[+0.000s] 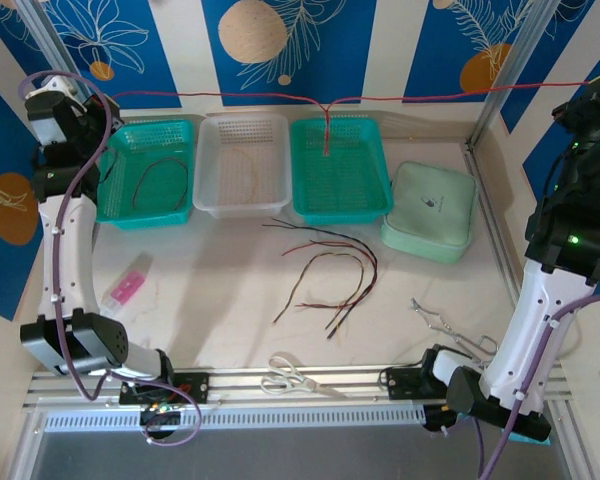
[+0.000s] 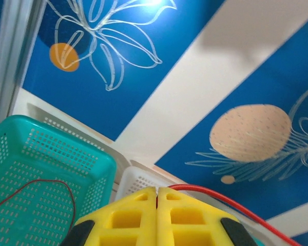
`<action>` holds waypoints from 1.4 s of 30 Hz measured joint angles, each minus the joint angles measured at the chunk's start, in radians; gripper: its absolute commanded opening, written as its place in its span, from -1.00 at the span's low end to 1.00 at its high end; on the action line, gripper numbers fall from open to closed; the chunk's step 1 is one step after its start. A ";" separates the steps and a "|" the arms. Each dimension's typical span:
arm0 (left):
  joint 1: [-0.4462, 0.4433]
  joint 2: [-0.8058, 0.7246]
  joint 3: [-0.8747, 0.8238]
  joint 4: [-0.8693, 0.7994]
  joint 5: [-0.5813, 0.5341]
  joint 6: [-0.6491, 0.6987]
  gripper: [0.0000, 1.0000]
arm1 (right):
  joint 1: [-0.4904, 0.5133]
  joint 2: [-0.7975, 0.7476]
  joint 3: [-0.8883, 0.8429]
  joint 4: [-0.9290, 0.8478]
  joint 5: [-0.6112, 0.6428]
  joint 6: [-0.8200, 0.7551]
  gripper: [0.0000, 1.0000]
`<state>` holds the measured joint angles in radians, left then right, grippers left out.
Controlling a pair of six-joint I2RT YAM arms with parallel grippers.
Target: Untangle the cables
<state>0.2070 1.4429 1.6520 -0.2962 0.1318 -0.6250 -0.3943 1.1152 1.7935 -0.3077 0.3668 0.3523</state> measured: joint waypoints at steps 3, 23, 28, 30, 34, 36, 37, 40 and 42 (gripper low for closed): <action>0.027 0.024 -0.014 0.022 -0.023 -0.024 -1.00 | -0.016 0.004 0.001 0.005 0.010 -0.003 -1.00; 0.021 0.229 0.090 0.095 -0.023 -0.059 -1.00 | -0.040 0.040 0.043 0.052 -0.021 -0.006 -1.00; -0.042 0.221 0.251 0.166 -0.014 -0.057 -1.00 | -0.037 0.047 0.042 0.049 -0.055 0.016 -1.00; -0.063 0.209 0.303 0.186 -0.030 -0.048 -1.00 | -0.031 0.047 0.039 0.046 -0.065 0.023 -1.00; -0.087 0.199 0.389 0.204 -0.086 0.000 -1.00 | -0.019 0.047 0.038 0.034 -0.082 0.028 -1.00; -0.098 0.199 0.428 0.214 -0.109 0.030 -1.00 | -0.012 0.047 0.038 0.029 -0.092 0.034 -1.00; -0.101 0.202 0.450 0.211 -0.116 0.039 -1.00 | -0.011 0.047 0.038 0.028 -0.096 0.035 -1.00; -0.106 0.235 0.559 0.198 -0.130 0.079 -1.00 | -0.002 0.047 0.038 0.026 -0.106 0.040 -1.00; -0.106 0.261 0.639 0.193 -0.146 0.109 -1.00 | 0.003 0.047 0.038 0.023 -0.110 0.042 -1.00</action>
<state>0.1005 1.7042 2.2906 -0.1036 -0.0143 -0.5159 -0.3916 1.1618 1.8313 -0.2852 0.2565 0.3943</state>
